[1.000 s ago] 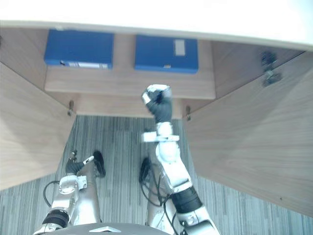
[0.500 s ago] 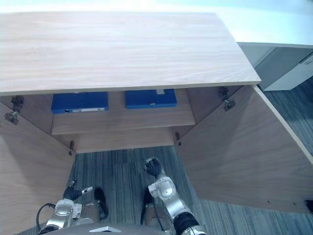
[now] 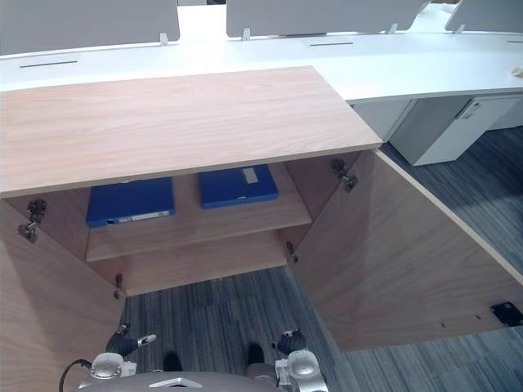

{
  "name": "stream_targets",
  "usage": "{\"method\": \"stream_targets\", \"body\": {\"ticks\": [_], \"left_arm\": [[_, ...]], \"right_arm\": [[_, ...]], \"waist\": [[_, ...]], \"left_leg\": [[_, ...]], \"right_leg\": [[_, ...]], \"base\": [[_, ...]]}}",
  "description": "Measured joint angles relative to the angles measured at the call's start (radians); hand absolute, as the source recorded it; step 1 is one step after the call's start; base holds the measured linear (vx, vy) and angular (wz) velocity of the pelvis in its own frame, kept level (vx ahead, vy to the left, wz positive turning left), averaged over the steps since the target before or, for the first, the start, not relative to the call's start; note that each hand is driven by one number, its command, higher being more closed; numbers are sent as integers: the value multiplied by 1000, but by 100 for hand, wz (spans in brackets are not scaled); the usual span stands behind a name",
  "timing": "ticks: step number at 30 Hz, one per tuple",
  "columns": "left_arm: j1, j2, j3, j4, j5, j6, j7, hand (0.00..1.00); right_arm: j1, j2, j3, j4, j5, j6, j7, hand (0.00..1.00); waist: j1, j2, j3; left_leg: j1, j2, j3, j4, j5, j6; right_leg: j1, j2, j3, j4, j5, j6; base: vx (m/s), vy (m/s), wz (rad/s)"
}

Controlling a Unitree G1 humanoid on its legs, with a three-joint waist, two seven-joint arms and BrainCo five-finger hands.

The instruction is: Walk over to the cabinet, pick up the folder, carry it to the office cabinet, place the folder inside the office cabinet, then close the office cabinet door

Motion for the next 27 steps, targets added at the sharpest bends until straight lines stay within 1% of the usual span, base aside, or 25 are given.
{"method": "stream_targets", "body": {"ticks": [1,5,9,10,14,15,16,18,19,20,22,23,26,27], "left_arm": [[0,0,-1,2,0,1,0,0],[0,0,-1,3,0,2,-6,0],[3,0,-2,5,0,3,-8,0],[5,1,-2,5,0,4,-8,0],[9,-1,-1,5,1,5,-9,0],[9,-2,1,5,1,6,-16,0],[10,-4,2,5,1,7,-18,0],[11,-18,20,4,2,8,-20,0],[12,-20,21,3,2,8,-20,0],[12,-26,26,0,5,8,-20,0],[11,-38,43,-15,11,8,-21,0],[19,-43,54,-30,11,8,-22,0],[26,-45,61,-55,14,9,-27,0],[32,-48,61,-70,26,9,-28,0]], "right_arm": [[-2,1,-16,9,4,0,-2,0],[1,2,-98,35,81,17,-5,0],[1,2,-143,33,143,17,-23,0],[6,4,-172,23,159,17,-25,0],[42,14,-289,-89,235,6,-40,0],[57,15,-328,-130,279,-7,-49,0],[62,16,-345,-154,296,-8,-55,0],[98,28,-425,-253,355,-29,-80,0],[104,34,-449,-279,358,-32,-85,0],[125,37,-485,-322,384,-39,-93,0],[143,37,-545,-392,400,-45,-112,0],[145,34,-585,-440,419,-48,-114,0],[132,18,-652,-523,424,-58,-135,0],[110,-2,-678,-546,424,-62,-141,0]], "waist": [[-1,1,-1],[-4,7,-5],[-12,13,-14],[-15,13,-16],[-27,15,-18],[-31,15,-18],[-32,15,-18],[-42,17,-21],[-43,18,-25],[-49,20,-29],[-51,23,-31],[-54,26,-34],[-60,26,-37],[-62,27,-40]], "left_leg": [[1,-1,0,0,-1,1],[28,-6,21,0,-16,0],[45,-8,57,0,-31,-3],[54,-7,68,0,-38,-7],[74,-7,113,1,-58,-12],[82,-7,126,1,-65,-14],[86,-7,136,1,-68,-15],[103,-6,162,1,-81,-19],[103,-6,169,1,-84,-19],[105,-6,174,2,-87,-20],[114,-4,187,6,-91,-18],[121,-2,196,6,-97,-18],[131,1,209,7,-107,-24],[135,2,220,7,-112,-27]], "right_leg": [[2,-1,1,-2,0,0],[20,-3,28,-10,3,5],[17,1,64,-12,7,-1],[18,3,78,-12,7,-1],[17,9,116,-14,8,-3],[17,12,132,-14,8,-3],[16,12,135,-14,8,-3],[18,17,156,-11,7,-5],[18,18,161,-11,7,-5],[17,18,163,-11,4,-9],[19,20,165,-7,1,-15],[19,23,168,-4,-5,-23],[17,28,172,12,-13,-24],[11,30,185,18,-20,-27]], "base": [[0,0,0],[26,19,-14],[30,9,-28],[44,4,-33],[46,0,-36],[35,-3,-28],[36,-6,-35],[44,-8,-35],[60,-13,-25],[52,-12,-17],[41,-14,-17],[39,-19,-21],[19,-20,-15],[11,-25,-18]]}}
